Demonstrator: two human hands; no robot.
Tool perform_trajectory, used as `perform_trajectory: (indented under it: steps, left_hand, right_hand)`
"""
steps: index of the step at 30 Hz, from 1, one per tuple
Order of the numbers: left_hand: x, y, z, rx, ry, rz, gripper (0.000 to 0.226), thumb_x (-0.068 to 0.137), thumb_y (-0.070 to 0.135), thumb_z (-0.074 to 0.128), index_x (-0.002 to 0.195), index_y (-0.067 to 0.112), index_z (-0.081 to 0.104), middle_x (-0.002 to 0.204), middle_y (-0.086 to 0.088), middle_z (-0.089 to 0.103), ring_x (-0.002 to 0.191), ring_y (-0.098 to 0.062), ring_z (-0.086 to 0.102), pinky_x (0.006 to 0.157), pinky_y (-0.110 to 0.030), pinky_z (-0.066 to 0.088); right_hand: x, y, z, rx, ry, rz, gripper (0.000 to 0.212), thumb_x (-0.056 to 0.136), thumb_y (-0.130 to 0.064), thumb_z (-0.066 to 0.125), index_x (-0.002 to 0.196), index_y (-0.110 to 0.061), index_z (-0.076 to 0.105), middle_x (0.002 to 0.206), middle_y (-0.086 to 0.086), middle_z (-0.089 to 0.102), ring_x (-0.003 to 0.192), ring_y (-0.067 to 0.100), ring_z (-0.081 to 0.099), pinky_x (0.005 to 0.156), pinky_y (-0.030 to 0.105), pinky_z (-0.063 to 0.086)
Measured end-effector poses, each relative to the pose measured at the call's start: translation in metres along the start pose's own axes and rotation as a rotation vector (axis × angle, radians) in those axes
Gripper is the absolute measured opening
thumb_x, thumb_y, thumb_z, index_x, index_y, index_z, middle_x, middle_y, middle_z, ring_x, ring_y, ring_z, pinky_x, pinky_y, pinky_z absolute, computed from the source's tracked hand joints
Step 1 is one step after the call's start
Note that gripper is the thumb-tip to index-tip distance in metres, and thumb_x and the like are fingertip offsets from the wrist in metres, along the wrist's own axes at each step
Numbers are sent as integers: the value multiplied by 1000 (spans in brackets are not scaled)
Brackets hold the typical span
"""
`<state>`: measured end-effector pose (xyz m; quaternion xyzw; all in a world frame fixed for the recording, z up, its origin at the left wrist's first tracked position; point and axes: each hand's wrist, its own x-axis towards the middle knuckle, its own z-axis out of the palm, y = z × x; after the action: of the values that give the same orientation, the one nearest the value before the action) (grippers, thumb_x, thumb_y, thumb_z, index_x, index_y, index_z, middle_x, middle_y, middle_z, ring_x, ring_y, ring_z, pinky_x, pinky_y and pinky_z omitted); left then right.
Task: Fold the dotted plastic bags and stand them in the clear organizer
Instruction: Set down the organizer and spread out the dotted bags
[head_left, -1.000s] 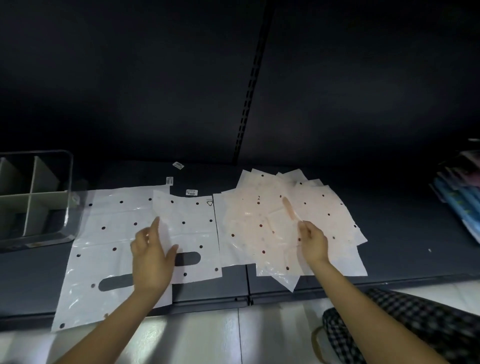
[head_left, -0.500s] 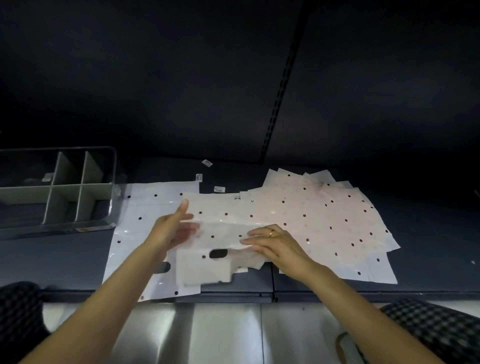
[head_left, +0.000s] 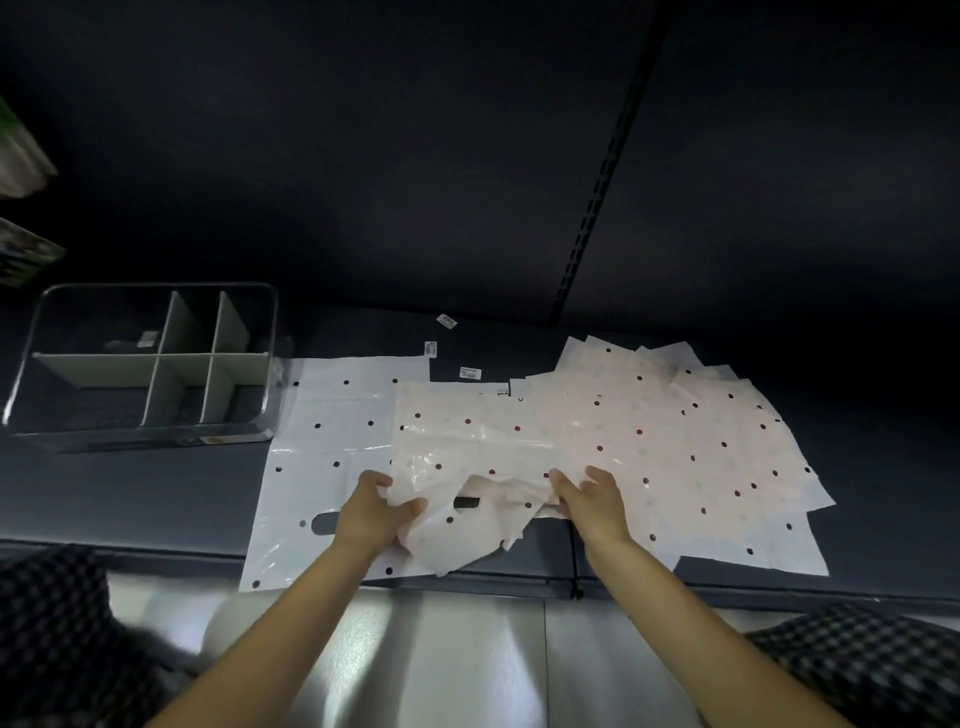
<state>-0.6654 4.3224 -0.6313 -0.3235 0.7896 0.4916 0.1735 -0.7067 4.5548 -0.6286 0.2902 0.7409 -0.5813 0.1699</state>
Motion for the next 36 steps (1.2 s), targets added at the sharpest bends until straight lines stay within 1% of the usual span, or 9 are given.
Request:
perform_trajectory:
  steps: [4,8,14,18,21,24,30,33,36]
  left_hand:
    - [-4,4,-2,-233,-16,-87,49,81,17,74,120,4,48,109,-16,55,105,-34,57,91,-43,50]
    - [-8,2,-11,-368,-58,-186,35,86,17,68,114,3,51,107,-19,57,89,-32,57,76,-41,53]
    - [-7,-1,-48,-408,-160,-185,34,92,32,60,113,5,57,103,-15,63,90,-29,60,79,-37,50]
    - [2,-13,-67,-408,30,-10,31,83,6,69,112,16,60,114,-12,58,95,-27,58,76,-30,44]
    - [10,-25,-79,-138,271,157,23,87,3,63,106,17,64,114,-9,61,98,-24,56,73,-26,40]
    - [20,-44,-89,108,384,239,20,90,6,58,109,11,63,109,-13,66,92,-27,58,69,-28,37]
    - [19,-54,-86,544,562,325,28,90,16,60,117,9,61,129,-22,46,107,-45,46,81,-54,43]
    - [11,-51,-69,708,412,421,42,91,37,56,131,23,53,150,-13,32,131,-42,30,95,-61,35]
    - [13,-66,-48,927,153,329,73,82,76,1,147,45,4,159,4,-11,145,-32,-6,107,-64,16]
  right_hand:
    - [-6,-11,6,395,-174,251,18,89,-10,63,101,3,58,95,18,65,81,26,63,70,33,53]
    - [-10,-21,17,335,-220,274,11,89,3,50,92,-3,60,81,14,62,69,26,61,52,31,52]
    - [-7,-39,49,-93,-287,-119,30,101,-21,41,128,-14,52,125,2,58,101,18,58,86,28,48]
    - [-9,-51,80,-177,-415,-295,29,102,-23,39,126,-18,55,124,4,61,107,18,59,92,30,49]
    - [-9,-47,96,-297,-397,-351,38,101,-29,39,138,-22,42,126,-3,53,117,21,54,103,40,44]
    - [-9,-24,89,-564,-244,-575,43,100,-30,39,142,-20,37,135,4,48,124,21,46,106,30,37]
    - [10,39,40,-1428,-208,-748,56,93,-61,7,141,-48,-18,153,-8,-25,143,29,-21,112,54,-13]
    - [18,43,19,-1459,-175,-751,53,84,-66,-4,130,-56,-29,147,-15,-33,142,28,-25,110,53,-18]
    - [26,37,0,-1475,-159,-724,52,87,-67,1,127,-59,-31,145,-18,-34,143,28,-23,112,53,-13]
